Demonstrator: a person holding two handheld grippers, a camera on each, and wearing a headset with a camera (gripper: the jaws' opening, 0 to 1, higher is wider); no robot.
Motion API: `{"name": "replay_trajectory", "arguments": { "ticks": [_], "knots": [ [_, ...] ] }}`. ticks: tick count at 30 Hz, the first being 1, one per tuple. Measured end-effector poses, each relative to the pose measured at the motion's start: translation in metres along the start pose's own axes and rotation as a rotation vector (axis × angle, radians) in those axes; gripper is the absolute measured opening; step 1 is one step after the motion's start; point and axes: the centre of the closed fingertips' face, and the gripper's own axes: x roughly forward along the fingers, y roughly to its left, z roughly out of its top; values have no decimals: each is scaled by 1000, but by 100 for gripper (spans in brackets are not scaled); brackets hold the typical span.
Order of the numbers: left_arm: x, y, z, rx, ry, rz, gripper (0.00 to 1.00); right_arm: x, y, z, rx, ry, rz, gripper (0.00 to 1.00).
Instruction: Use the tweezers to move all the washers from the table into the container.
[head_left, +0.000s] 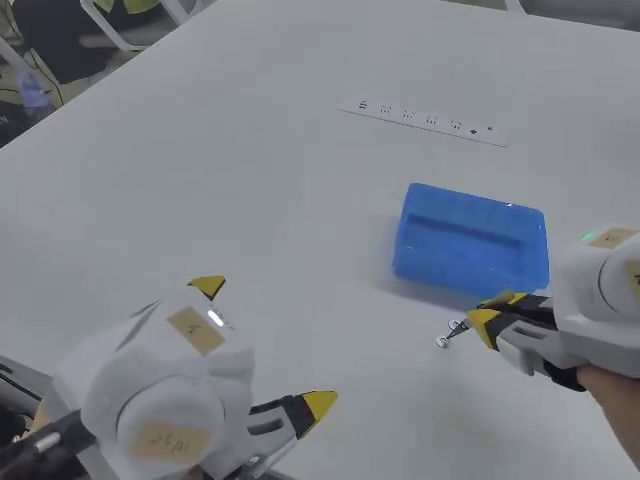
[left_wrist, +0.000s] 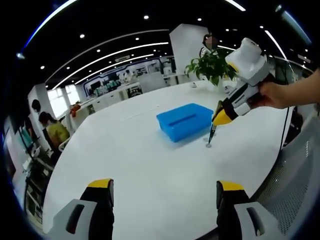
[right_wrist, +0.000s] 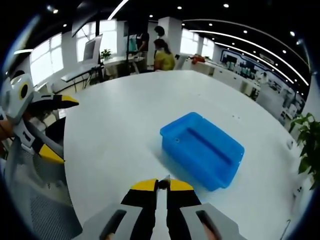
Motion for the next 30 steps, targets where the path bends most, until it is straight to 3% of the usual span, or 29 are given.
{"name": "replay_trajectory", "arguments": {
  "ticks": [10, 17, 30],
  "knots": [
    [1, 0, -1, 1, 5, 2, 86, 5, 1, -3, -24, 35, -8, 2],
    [1, -1, -2, 7, 14, 1, 86, 8, 1, 1, -32, 24, -11, 2],
    [2, -1, -4, 13, 27, 3, 85, 9, -1, 4, 23, -65, -36, 1]
  ]
}}
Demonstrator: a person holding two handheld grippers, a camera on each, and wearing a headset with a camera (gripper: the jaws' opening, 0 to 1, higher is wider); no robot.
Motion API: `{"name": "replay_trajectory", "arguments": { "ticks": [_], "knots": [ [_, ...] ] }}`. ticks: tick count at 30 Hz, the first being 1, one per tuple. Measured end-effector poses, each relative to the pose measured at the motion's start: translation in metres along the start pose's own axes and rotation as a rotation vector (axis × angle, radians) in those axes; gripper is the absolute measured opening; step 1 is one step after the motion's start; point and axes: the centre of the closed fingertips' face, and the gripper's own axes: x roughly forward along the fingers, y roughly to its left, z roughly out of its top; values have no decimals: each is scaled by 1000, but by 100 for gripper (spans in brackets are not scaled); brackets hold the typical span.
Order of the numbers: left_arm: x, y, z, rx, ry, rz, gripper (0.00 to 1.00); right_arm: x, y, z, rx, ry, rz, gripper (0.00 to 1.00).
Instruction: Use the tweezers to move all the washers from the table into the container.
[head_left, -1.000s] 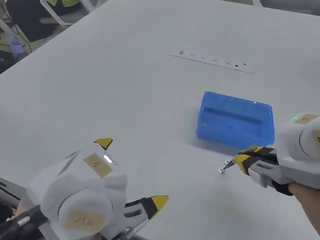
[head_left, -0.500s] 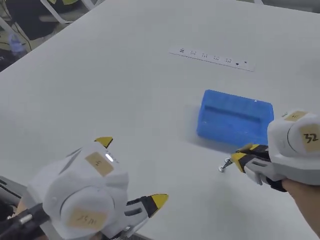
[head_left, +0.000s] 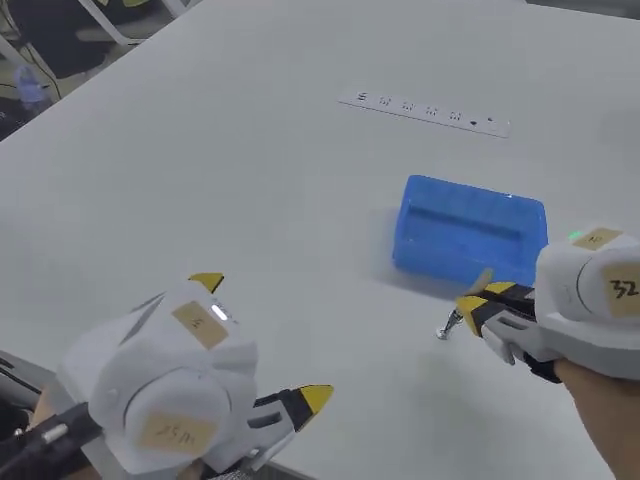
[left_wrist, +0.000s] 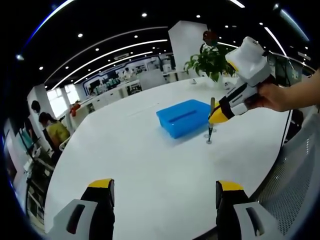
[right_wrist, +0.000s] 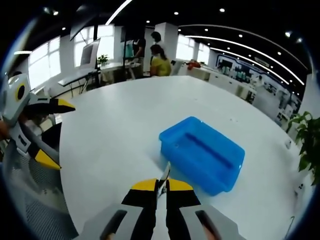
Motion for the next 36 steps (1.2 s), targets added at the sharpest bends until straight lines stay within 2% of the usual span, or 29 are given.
{"name": "replay_trajectory", "arguments": {
  "ticks": [13, 19, 24, 36],
  "knots": [
    [1, -3, 0, 6, 7, -10, 86, -5, 3, 3, -3, 9, 14, 1],
    [0, -1, 1, 0, -1, -7, 85, -12, 3, 14, -19, -7, 7, 1],
    [-1, -2, 1, 15, 0, -6, 85, -16, -2, 20, -56, -2, -22, 1],
    [-1, -2, 0, 13, 3, -6, 85, -20, -8, 43, -17, -52, -31, 1]
  ]
}}
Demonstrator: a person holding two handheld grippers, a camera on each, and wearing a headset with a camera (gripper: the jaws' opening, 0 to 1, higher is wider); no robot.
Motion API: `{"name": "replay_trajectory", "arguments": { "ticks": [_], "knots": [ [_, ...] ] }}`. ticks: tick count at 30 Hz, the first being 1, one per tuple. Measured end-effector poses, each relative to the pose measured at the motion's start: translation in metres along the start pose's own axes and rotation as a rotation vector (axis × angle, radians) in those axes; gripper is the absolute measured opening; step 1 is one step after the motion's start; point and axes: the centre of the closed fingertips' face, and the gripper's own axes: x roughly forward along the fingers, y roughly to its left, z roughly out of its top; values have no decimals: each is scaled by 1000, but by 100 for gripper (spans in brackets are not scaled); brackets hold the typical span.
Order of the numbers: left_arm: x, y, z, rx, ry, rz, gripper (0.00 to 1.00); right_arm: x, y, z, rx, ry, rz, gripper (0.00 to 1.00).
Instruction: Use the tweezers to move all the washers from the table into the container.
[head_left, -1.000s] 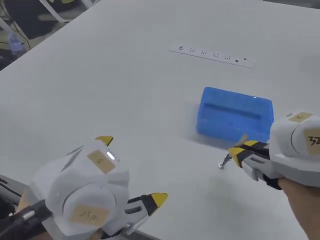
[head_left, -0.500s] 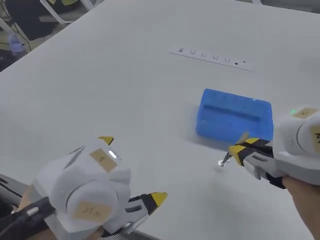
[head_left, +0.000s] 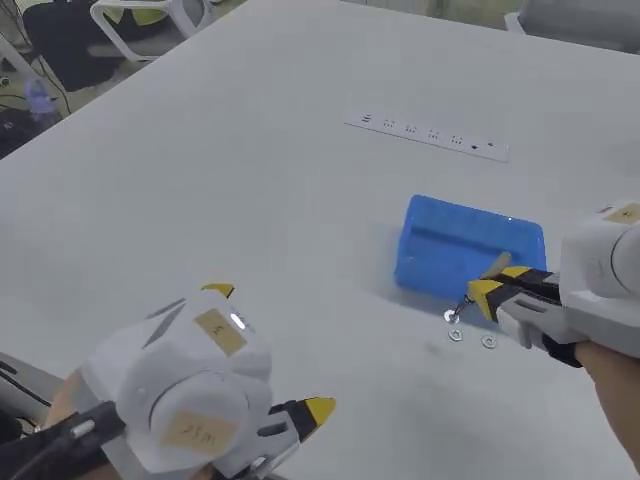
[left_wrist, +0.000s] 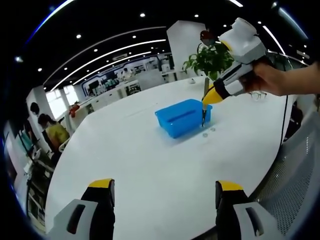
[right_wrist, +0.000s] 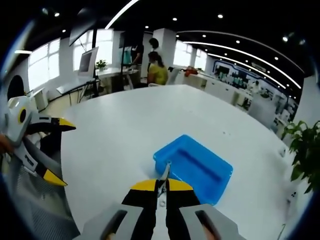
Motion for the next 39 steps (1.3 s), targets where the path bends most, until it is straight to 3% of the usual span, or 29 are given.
{"name": "replay_trajectory", "arguments": {
  "ticks": [10, 21, 29, 39],
  "knots": [
    [1, -1, -2, 9, 12, -1, 84, 7, -7, 16, -35, -24, -23, 1],
    [1, -3, -3, 16, 22, -10, 84, 18, -28, 33, -52, -41, -49, 1],
    [2, -3, -4, 18, 29, -11, 84, 30, -40, 30, -60, -24, -55, 1],
    [3, -2, -7, 25, 46, -8, 84, 44, -43, 19, -57, 2, -49, 1]
  ]
}}
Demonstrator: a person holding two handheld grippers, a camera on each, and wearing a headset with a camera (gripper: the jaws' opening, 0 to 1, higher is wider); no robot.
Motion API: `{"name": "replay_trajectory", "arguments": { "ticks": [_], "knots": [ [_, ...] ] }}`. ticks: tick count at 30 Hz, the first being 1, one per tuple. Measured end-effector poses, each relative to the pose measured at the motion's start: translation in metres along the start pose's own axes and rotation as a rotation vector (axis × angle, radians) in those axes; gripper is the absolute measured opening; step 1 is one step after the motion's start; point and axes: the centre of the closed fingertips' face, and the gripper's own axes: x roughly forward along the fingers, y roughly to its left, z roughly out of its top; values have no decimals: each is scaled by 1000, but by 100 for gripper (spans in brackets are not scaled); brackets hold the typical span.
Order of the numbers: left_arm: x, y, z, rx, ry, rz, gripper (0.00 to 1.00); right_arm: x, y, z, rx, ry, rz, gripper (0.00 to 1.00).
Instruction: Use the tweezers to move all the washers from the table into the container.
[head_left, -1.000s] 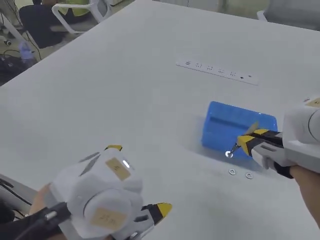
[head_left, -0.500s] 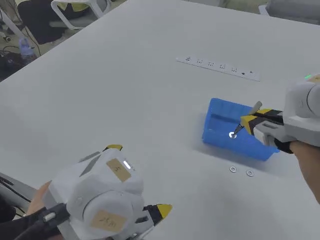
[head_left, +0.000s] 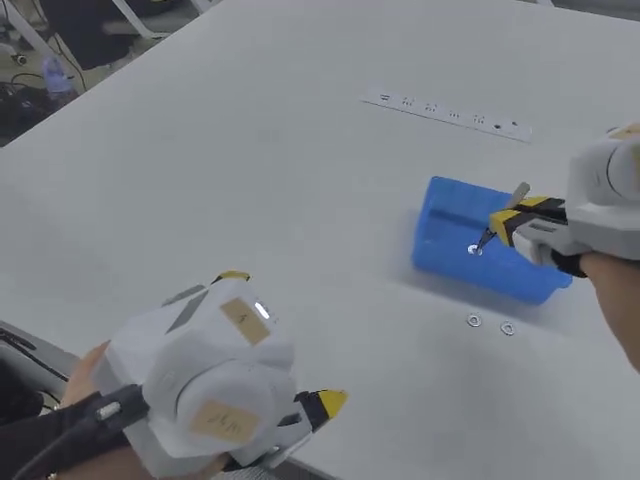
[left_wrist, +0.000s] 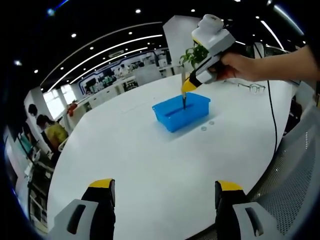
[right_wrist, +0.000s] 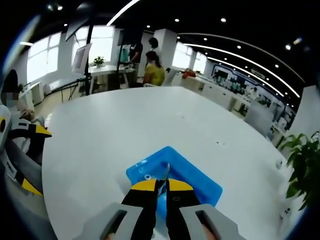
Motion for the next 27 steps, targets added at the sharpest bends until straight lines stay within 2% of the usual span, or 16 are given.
{"name": "replay_trajectory", "arguments": {
  "ticks": [11, 27],
  "knots": [
    [1, 0, -1, 0, 4, -1, 84, 14, 3, -11, 11, 26, 16, 1],
    [2, -1, -5, 1, 22, -6, 84, 21, 7, -23, 13, 54, 25, 2]
  ]
}}
